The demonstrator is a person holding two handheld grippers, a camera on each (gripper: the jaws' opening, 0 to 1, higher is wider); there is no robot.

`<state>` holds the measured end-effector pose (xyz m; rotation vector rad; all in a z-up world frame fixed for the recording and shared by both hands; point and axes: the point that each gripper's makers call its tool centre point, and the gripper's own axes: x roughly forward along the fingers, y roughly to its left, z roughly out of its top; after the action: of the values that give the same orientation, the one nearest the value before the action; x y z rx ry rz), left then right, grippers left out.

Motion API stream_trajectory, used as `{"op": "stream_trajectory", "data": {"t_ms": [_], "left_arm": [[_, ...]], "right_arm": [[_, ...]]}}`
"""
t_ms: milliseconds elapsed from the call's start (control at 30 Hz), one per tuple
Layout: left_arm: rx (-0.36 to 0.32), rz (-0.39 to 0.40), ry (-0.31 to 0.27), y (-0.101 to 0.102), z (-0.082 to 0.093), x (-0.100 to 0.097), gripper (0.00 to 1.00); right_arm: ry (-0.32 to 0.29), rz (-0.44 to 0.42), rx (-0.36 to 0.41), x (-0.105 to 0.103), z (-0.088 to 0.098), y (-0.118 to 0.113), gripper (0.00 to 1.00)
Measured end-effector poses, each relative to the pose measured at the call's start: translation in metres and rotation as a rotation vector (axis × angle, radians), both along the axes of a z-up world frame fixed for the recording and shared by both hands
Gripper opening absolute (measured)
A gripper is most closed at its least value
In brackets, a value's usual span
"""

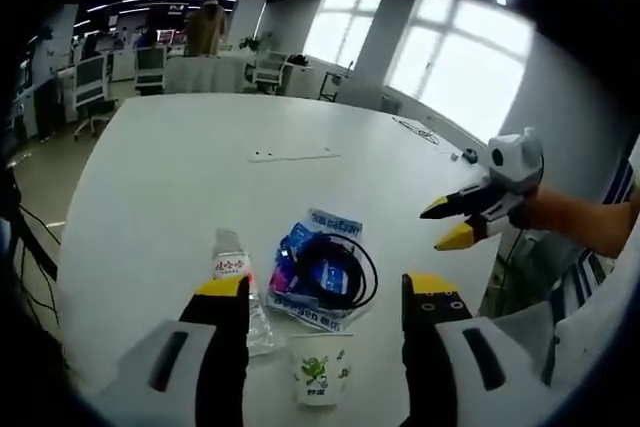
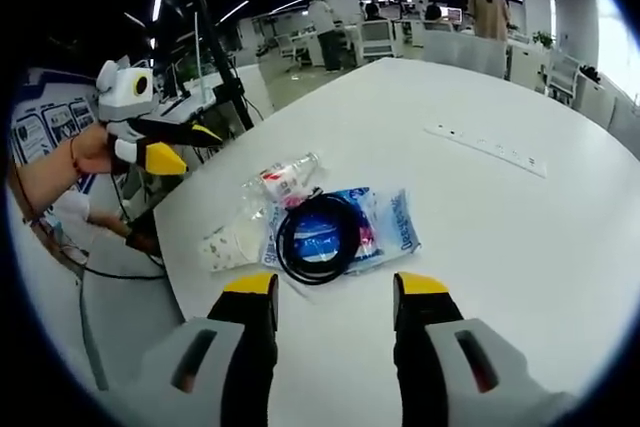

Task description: Arrange the tabletop items into an orderly group along one side of the table until the central work area is clear of visible clutter.

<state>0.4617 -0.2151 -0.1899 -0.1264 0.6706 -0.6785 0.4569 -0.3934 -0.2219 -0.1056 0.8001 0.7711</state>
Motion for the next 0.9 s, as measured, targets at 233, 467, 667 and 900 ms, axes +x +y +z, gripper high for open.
{"op": "stream_trajectory", "data": {"t_ms": [233, 467, 667, 900], "left_arm": [[0.023, -0.01, 0.008, -0.008, -0.009, 0.008, 0.58], [0.038, -0.022, 0.021, -0.015, -0.018, 0.013, 0.56], [0.044, -0.02, 0.043, -0.022, -0.028, 0.019, 0.52], [0.061, -0.039, 0.073, -0.032, -0.043, 0.023, 0.49]], "right_arm": [[0.009, 0.0, -0.017, 0.007, -0.009, 0.005, 0.43], [0.022, 0.0, -0.02, 0.014, -0.017, 0.01, 0.41], [0.034, -0.003, -0.019, 0.02, -0.025, 0.017, 0.39], [0.05, 0.0, -0.019, 0.025, -0.036, 0.023, 0.38]]}}
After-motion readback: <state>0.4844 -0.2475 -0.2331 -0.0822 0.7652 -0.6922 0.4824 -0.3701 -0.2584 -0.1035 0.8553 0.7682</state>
